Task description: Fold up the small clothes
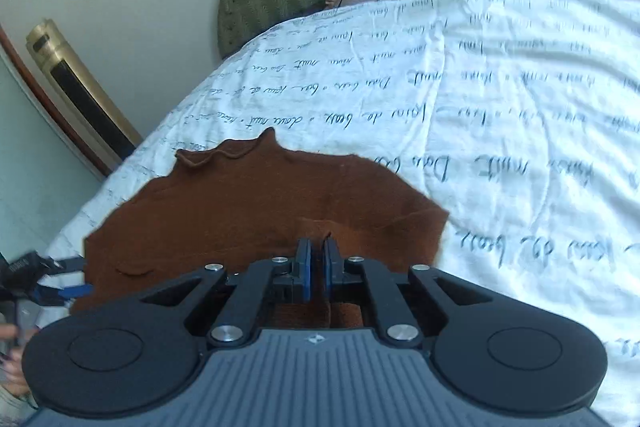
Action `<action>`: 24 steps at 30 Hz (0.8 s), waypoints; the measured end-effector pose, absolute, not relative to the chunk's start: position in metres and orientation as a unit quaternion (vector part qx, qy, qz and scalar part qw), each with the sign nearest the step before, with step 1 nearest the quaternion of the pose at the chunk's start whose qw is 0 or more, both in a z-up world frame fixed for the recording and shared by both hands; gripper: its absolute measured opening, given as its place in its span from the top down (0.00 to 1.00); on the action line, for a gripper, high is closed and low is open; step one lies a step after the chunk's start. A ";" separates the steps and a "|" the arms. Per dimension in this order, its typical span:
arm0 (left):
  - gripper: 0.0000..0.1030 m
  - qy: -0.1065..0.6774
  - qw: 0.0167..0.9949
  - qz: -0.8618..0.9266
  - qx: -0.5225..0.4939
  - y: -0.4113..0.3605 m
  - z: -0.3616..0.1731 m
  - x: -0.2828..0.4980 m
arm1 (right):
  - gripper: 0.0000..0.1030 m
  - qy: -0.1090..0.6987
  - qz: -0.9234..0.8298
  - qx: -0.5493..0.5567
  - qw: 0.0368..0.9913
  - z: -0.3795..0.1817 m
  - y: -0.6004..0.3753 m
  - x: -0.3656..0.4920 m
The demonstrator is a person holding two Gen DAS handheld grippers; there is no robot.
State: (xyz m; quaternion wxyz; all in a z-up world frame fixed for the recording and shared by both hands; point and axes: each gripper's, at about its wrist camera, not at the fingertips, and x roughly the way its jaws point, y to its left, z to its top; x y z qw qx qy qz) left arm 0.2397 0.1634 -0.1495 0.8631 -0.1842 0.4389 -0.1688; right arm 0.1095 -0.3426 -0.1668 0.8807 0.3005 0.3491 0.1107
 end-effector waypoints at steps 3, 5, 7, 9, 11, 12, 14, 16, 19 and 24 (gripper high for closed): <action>0.00 0.434 0.873 -0.158 -0.158 0.168 -0.147 0.233 | 0.76 0.326 0.137 0.297 0.887 -0.160 -0.341 0.103; 0.00 0.435 0.873 -0.146 -0.164 0.175 -0.147 0.234 | 0.76 0.338 0.123 0.283 0.889 -0.156 -0.339 0.106; 0.00 0.443 0.870 -0.130 -0.176 0.183 -0.148 0.236 | 0.76 0.348 0.105 0.276 0.890 -0.156 -0.340 0.110; 0.00 0.444 0.864 -0.135 -0.196 0.192 -0.150 0.236 | 0.76 0.354 0.106 0.269 0.889 -0.160 -0.341 0.112; 0.00 0.443 0.862 -0.137 -0.204 0.196 -0.147 0.233 | 0.76 0.361 0.102 0.263 0.889 -0.164 -0.340 0.114; 0.00 0.443 0.862 -0.139 -0.205 0.197 -0.145 0.231 | 0.76 0.368 0.105 0.258 0.887 -0.167 -0.339 0.114; 0.00 0.440 0.862 -0.144 -0.208 0.198 -0.141 0.229 | 0.76 0.372 0.107 0.246 0.889 -0.170 -0.336 0.113; 0.00 0.434 0.861 -0.153 -0.217 0.199 -0.136 0.227 | 0.78 0.365 0.105 0.225 0.897 -0.171 -0.329 0.110; 0.00 0.428 0.859 -0.164 -0.228 0.194 -0.127 0.226 | 0.97 0.343 0.102 0.228 0.905 -0.162 -0.327 0.104; 0.00 0.421 0.858 -0.195 -0.220 0.167 -0.119 0.232 | 0.97 0.311 0.100 0.194 0.925 -0.127 -0.317 0.096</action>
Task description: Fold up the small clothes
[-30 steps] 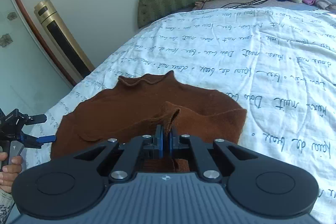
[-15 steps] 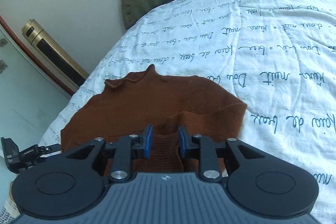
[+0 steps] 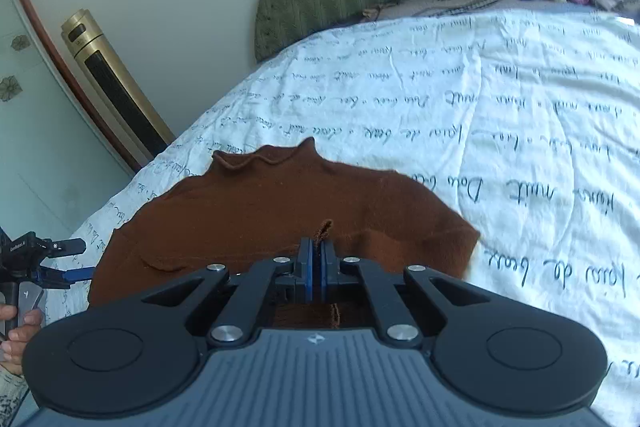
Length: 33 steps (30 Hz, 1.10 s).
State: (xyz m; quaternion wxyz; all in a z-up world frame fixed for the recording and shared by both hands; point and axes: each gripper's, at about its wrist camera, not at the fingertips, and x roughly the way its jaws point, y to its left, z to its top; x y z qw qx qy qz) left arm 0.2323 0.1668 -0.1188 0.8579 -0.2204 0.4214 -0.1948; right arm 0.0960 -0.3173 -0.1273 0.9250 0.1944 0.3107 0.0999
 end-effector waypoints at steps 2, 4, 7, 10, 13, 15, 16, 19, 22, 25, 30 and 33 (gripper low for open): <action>0.00 0.426 0.861 -0.194 -0.200 0.153 -0.124 0.236 | 0.97 0.309 0.093 0.182 0.929 -0.122 -0.319 0.096; 0.00 0.439 0.864 -0.179 -0.171 0.142 -0.135 0.239 | 0.97 0.318 0.070 0.169 0.930 -0.125 -0.323 0.098; 0.00 0.438 0.875 -0.164 -0.128 0.136 -0.145 0.236 | 1.00 0.357 0.007 0.141 0.923 -0.152 -0.333 0.107; 0.00 0.437 0.879 -0.162 -0.096 0.133 -0.145 0.230 | 1.00 0.389 -0.012 0.145 0.910 -0.181 -0.344 0.111; 0.00 0.438 0.877 -0.168 -0.100 0.138 -0.138 0.226 | 0.99 0.369 -0.035 0.173 0.913 -0.177 -0.352 0.100; 0.00 0.437 0.872 -0.178 -0.129 0.143 -0.132 0.227 | 0.96 0.335 -0.018 0.184 0.924 -0.164 -0.351 0.090; 0.00 0.437 0.869 -0.181 -0.142 0.145 -0.130 0.227 | 0.94 0.332 -0.006 0.184 0.925 -0.160 -0.349 0.089; 0.00 0.445 0.863 -0.185 -0.154 0.143 -0.129 0.232 | 0.49 0.346 0.020 0.173 0.922 -0.159 -0.341 0.101; 0.00 0.451 0.863 -0.178 -0.145 0.138 -0.134 0.233 | 0.40 0.361 0.044 0.195 0.911 -0.172 -0.339 0.116; 0.00 0.452 0.863 -0.179 -0.136 0.136 -0.136 0.229 | 0.89 0.375 0.061 0.210 0.901 -0.183 -0.335 0.126; 0.00 0.455 0.859 -0.188 -0.140 0.137 -0.130 0.227 | 0.99 0.325 0.058 0.192 0.924 -0.162 -0.326 0.106; 0.00 0.454 0.856 -0.200 -0.147 0.133 -0.126 0.227 | 1.00 0.301 0.068 0.187 0.933 -0.143 -0.322 0.094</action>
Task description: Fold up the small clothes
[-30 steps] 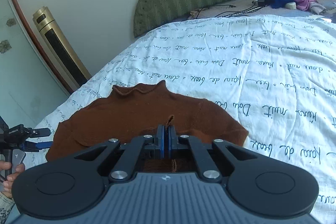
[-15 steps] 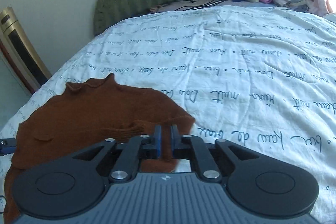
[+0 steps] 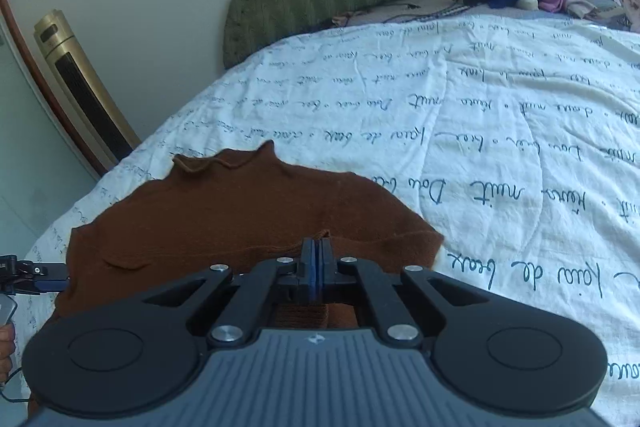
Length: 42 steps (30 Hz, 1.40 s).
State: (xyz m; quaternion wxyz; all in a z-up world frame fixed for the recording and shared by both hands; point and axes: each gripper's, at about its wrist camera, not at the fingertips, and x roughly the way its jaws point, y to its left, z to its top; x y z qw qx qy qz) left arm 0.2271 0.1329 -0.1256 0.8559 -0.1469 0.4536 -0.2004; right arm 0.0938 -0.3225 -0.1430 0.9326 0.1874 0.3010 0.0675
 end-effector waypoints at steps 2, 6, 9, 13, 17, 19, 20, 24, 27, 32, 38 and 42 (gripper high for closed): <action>0.00 0.454 0.854 -0.207 -0.148 0.127 -0.126 0.228 | 1.00 0.291 0.064 0.174 0.939 -0.134 -0.322 0.087; 0.00 0.458 0.857 -0.197 -0.131 0.118 -0.133 0.231 | 1.00 0.332 0.007 0.141 0.933 -0.155 -0.331 0.096; 0.00 0.467 0.861 -0.179 -0.096 0.114 -0.142 0.233 | 0.99 0.381 -0.015 0.149 0.912 -0.183 -0.337 0.106; 0.00 0.460 0.862 -0.193 -0.094 0.120 -0.134 0.224 | 0.98 0.327 -0.041 0.131 0.935 -0.161 -0.328 0.086; 0.00 0.462 0.860 -0.191 -0.102 0.123 -0.135 0.226 | 0.98 0.301 0.053 0.102 0.947 -0.148 -0.291 0.076; 0.00 0.474 0.859 -0.175 -0.080 0.118 -0.145 0.229 | 0.98 0.330 0.070 0.077 0.938 -0.159 -0.275 0.086; 0.00 0.470 0.862 -0.177 -0.064 0.116 -0.148 0.228 | 0.98 0.358 0.061 0.066 0.930 -0.171 -0.272 0.094; 0.00 0.462 0.868 -0.179 -0.012 0.109 -0.146 0.214 | 0.99 0.362 0.058 0.096 0.925 -0.186 -0.285 0.092; 0.00 0.471 0.857 -0.201 -0.049 0.121 -0.140 0.194 | 0.96 0.343 0.098 0.081 0.931 -0.166 -0.276 0.063; 0.00 0.493 0.833 -0.241 -0.076 0.132 -0.148 0.132 | 0.47 0.353 0.248 0.065 0.900 -0.163 -0.240 -0.001; 0.00 0.495 0.825 -0.271 -0.003 0.123 -0.146 0.036 | 0.27 0.421 0.291 -0.115 0.851 -0.190 -0.202 -0.086; 0.00 0.482 0.837 -0.255 -0.035 0.142 -0.139 0.001 | 0.25 0.441 0.261 -0.050 0.857 -0.174 -0.236 -0.115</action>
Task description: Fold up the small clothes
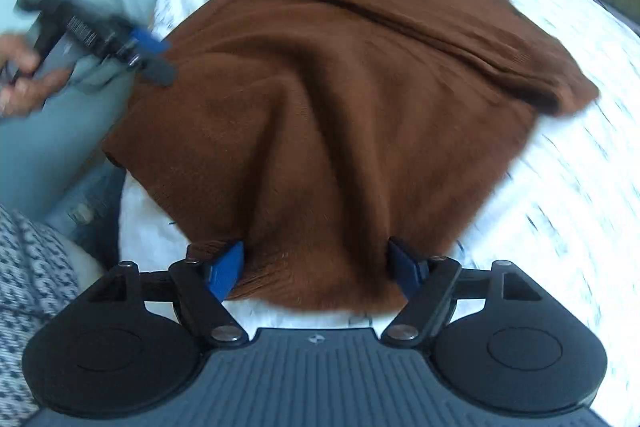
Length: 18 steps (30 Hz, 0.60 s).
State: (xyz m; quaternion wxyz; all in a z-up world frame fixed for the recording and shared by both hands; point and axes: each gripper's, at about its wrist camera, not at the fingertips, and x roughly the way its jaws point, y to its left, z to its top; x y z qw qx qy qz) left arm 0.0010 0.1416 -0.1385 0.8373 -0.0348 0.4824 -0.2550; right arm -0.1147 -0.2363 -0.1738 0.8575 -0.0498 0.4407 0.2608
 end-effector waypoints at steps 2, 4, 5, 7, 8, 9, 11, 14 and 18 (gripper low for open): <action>0.00 0.467 0.851 -0.219 -0.100 0.170 -0.136 0.000 | 0.25 0.430 0.228 0.008 0.873 -0.170 -0.259 -0.124; 0.00 0.457 0.859 -0.169 -0.159 0.199 -0.140 0.007 | 0.25 0.418 0.171 0.115 0.885 -0.177 -0.292 -0.126; 0.00 0.458 0.857 -0.148 -0.183 0.210 -0.144 0.014 | 0.25 0.409 0.147 0.174 0.884 -0.184 -0.309 -0.123; 0.00 0.473 0.837 -0.147 -0.233 0.227 -0.154 0.029 | 0.24 0.388 0.131 0.248 0.878 -0.199 -0.329 -0.116; 0.00 0.482 0.823 -0.159 -0.256 0.231 -0.161 0.037 | 0.25 0.375 0.129 0.270 0.877 -0.204 -0.334 -0.110; 0.00 0.499 0.807 -0.169 -0.266 0.232 -0.169 0.045 | 0.24 0.366 0.121 0.294 0.875 -0.210 -0.339 -0.101; 0.02 0.531 0.788 -0.165 -0.266 0.228 -0.182 0.055 | 0.26 0.351 0.130 0.305 0.876 -0.212 -0.339 -0.083; 0.13 0.538 0.786 -0.172 -0.252 0.225 -0.191 0.059 | 0.95 0.386 0.140 0.245 0.878 -0.209 -0.314 -0.057; 0.54 0.540 0.783 -0.168 -0.260 0.251 -0.186 0.046 | 0.95 0.377 0.142 0.178 0.898 -0.187 -0.303 -0.059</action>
